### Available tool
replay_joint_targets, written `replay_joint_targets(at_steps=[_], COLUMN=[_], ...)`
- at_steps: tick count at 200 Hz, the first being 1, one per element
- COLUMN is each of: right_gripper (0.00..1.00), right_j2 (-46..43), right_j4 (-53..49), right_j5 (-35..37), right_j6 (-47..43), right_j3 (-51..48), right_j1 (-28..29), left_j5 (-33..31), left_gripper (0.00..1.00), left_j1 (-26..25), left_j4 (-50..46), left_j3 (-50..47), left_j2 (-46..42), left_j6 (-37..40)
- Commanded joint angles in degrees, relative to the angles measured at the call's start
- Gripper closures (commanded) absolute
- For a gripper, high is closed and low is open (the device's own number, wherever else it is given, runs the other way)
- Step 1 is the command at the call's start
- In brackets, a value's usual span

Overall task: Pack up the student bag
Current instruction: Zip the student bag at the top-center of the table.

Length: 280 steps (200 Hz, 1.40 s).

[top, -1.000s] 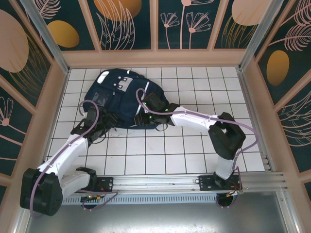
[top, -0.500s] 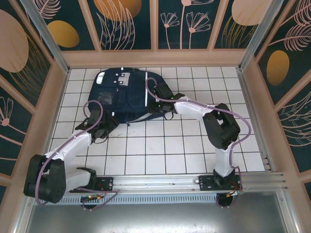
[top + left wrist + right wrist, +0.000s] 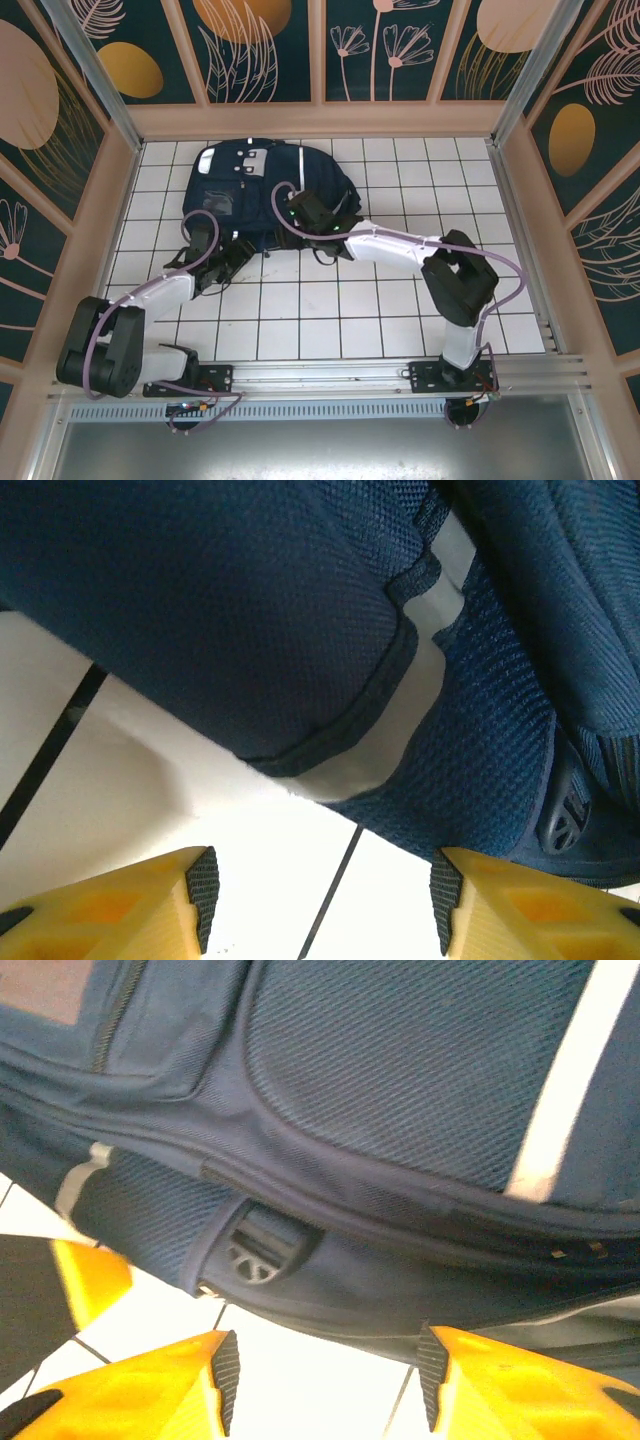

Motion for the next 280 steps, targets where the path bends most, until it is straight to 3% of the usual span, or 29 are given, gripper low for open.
replay_joint_targets(at_steps=[1,25,64,94,117,135,160,202,242,280], right_gripper=[0.61,0.73,0.75,0.75,0.71,0.57,0.57,0.68,1.00,1.00], right_j2=[2.69,5.99,10.37,12.70,13.54,14.24,16.22,19.05,16.77,13.30], right_j4=[2.52,4.25,7.00,8.32,10.82,12.85,14.42,13.54,12.46,8.06], right_j5=[1.58,0.48,1.25,2.73,2.10,2.01,1.92,1.52,4.37,10.26], right_j6=[2.03,3.68,4.59,6.48,6.17,5.47,5.05,4.15,4.31,5.81], right_j3=[1.58,2.24,3.50,3.16,2.43,2.38,3.77,6.22,4.19,2.31], right_j1=[2.90,4.30,5.74,5.54,5.53,5.52,5.26,5.09,5.11,4.45], left_j5=[0.59,-0.69,-1.43,-2.44,-2.45,-1.97,-1.67,-1.58,-2.08,-4.47], left_gripper=[0.43,0.53,0.72,0.76,0.86,0.92,0.97,1.00,1.00,1.00], left_j1=[0.42,0.43,0.44,0.44,0.50,0.51,0.50,0.44,0.44,0.50], left_j4=[4.26,4.90,4.29,4.12,3.85,3.93,3.76,3.05,2.71,0.10], left_j3=[0.52,1.01,3.19,4.02,4.62,4.86,5.31,5.83,6.35,7.23], left_j2=[1.83,3.40,5.80,6.79,7.44,7.63,7.55,7.52,7.63,7.23], left_j6=[-0.31,0.29,1.86,2.87,3.28,3.18,3.09,2.68,2.32,1.94])
